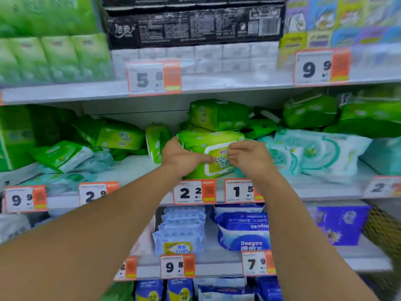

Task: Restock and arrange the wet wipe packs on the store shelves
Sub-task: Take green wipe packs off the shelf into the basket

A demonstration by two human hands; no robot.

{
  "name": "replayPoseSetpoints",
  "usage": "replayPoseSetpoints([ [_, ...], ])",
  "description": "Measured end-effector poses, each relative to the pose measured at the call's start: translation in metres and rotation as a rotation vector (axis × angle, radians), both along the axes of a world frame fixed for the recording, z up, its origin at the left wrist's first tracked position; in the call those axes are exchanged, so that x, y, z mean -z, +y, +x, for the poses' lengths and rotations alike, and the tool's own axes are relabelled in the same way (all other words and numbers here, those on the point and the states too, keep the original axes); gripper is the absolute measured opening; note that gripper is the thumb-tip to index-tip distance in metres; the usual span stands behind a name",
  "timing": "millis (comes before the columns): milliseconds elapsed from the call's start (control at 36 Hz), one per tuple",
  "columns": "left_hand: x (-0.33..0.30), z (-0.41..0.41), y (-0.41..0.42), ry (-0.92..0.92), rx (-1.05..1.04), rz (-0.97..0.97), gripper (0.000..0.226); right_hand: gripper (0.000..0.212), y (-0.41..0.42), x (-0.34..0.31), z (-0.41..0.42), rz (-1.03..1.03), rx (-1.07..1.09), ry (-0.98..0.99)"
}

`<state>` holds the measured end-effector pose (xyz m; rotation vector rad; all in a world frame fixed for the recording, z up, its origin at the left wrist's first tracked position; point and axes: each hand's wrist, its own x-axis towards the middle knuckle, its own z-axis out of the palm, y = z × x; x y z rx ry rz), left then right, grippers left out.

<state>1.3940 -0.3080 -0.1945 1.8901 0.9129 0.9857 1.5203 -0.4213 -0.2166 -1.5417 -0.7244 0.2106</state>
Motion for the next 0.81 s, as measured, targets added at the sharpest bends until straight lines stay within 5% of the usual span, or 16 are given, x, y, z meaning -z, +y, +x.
replayPoseSetpoints([
  [139,-0.039,-0.031,0.019,-0.164,0.074,-0.078,0.063,0.044,0.001,-0.007,-0.017,-0.007,0.083,0.008],
  [194,-0.051,-0.048,0.028,-0.197,0.096,-0.153,0.071,0.058,0.001,-0.010,-0.023,-0.017,0.025,0.044],
  [250,-0.055,-0.067,0.034,-0.217,0.116,-0.233,0.086,0.045,0.006,-0.018,-0.037,-0.052,-0.112,0.104],
  [361,-0.047,-0.112,0.044,-0.288,0.148,-0.410,0.083,0.109,0.039,-0.013,-0.047,0.058,-0.352,0.331],
  [417,-0.040,-0.139,0.049,-0.326,0.129,-0.457,0.109,0.123,0.046,-0.016,-0.065,0.099,-0.413,0.342],
  [472,-0.029,-0.168,0.049,-0.320,0.114,-0.465,0.116,0.110,0.035,-0.029,-0.111,0.055,-0.427,0.279],
  [556,-0.006,-0.214,0.032,-0.350,0.109,-0.432,0.092,0.071,0.026,-0.022,-0.158,0.037,-0.532,0.333],
  [667,0.034,-0.270,0.026,-0.355,0.044,-0.435,0.107,0.039,0.019,0.004,-0.210,0.005,-0.709,0.437],
  [806,0.086,-0.331,0.008,-0.355,0.013,-0.579,0.059,0.026,0.018,0.041,-0.266,-0.201,-0.731,0.364],
])
